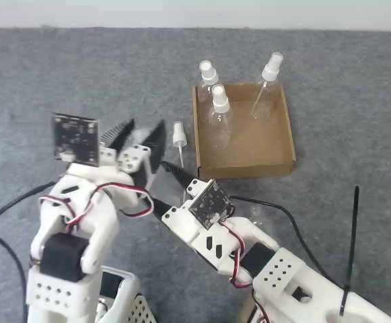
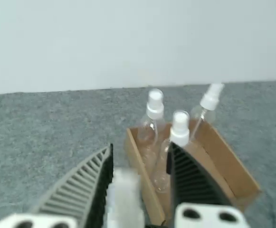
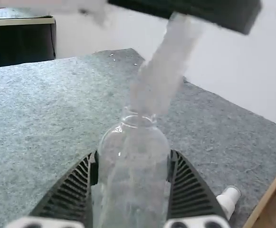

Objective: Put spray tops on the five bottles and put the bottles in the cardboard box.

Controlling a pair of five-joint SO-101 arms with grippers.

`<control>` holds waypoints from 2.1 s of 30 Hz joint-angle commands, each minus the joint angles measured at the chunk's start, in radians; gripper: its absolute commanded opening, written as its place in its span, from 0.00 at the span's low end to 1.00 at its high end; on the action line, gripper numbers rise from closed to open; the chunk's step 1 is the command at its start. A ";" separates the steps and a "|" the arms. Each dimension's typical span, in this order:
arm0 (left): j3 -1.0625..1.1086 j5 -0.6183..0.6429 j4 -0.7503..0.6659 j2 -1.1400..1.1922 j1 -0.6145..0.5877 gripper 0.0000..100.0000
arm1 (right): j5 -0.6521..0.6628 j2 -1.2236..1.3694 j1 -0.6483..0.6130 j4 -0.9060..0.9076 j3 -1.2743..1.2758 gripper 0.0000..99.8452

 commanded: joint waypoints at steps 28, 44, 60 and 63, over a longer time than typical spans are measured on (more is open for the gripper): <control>0.015 -0.112 0.074 -0.023 -0.054 0.02 | -0.011 -0.027 0.002 0.024 -0.017 0.01; 0.125 -0.112 0.075 -0.189 -0.052 0.02 | -0.012 -0.031 0.056 0.016 -0.020 0.01; 0.176 -0.106 0.009 -0.221 -0.063 0.02 | -0.012 -0.031 0.056 0.016 -0.023 0.01; 0.193 -0.112 0.011 -0.221 -0.063 0.02 | -0.012 -0.031 0.053 0.016 -0.023 0.01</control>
